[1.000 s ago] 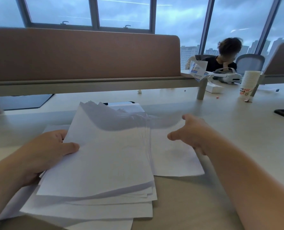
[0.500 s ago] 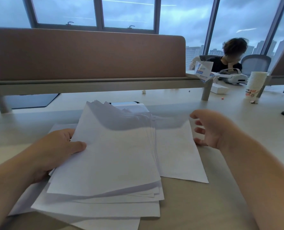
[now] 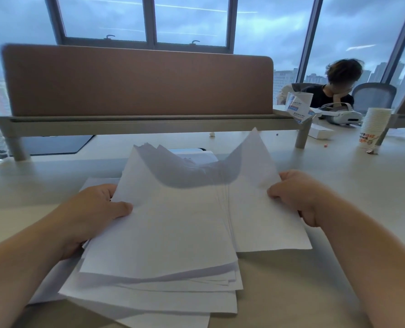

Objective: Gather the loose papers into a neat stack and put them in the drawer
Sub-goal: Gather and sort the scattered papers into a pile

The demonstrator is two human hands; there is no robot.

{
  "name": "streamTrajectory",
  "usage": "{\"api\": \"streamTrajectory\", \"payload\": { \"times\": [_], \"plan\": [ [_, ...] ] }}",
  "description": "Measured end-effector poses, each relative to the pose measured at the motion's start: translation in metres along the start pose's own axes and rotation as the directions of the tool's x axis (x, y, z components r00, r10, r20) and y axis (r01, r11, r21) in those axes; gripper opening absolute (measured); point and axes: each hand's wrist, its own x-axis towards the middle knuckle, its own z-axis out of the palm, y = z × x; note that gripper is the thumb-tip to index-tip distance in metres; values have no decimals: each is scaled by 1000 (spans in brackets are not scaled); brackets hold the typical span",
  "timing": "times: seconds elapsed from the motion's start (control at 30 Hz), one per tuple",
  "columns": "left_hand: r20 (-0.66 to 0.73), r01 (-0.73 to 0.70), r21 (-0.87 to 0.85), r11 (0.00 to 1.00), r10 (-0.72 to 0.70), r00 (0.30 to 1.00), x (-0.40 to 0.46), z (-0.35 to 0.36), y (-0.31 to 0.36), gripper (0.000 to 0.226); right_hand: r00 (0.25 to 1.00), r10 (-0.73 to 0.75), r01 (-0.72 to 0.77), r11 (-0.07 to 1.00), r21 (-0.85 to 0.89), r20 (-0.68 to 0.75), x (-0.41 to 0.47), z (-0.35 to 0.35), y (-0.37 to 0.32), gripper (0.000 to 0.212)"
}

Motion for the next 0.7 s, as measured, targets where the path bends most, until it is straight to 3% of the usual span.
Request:
{"api": "streamTrajectory", "payload": {
  "times": [0.1, 0.2, 0.33, 0.4, 0.53, 0.7],
  "plan": [
    [-36, 1, -55, 998, -3, 999, 2, -1, -1, 18, 992, -48, 68, 983, 170, -119, 3, -5, -2, 28],
    [-86, -6, -105, 994, -3, 996, 3, -1, 0, 17, 941, -71, 193, 916, 351, -332, 8, -13, 1, 21],
    [-132, -13, -109, 994, -2, 991, 4, -4, 2, 16, 855, 21, 314, 773, 551, -518, 1, -18, -4, 19],
    [-123, -9, -134, 991, -7, 992, 3, -6, 3, 17, 854, 70, 296, 749, 592, -515, -1, -21, -4, 21],
    [-110, -8, -166, 986, -10, 994, 2, -6, 3, 19, 924, 76, 207, 726, 656, -374, -1, -19, -1, 12],
    [-53, 8, -207, 978, -19, 998, 0, -4, 4, 20, 967, -103, 214, 821, 529, -232, -16, 10, -10, 6]
  ]
}}
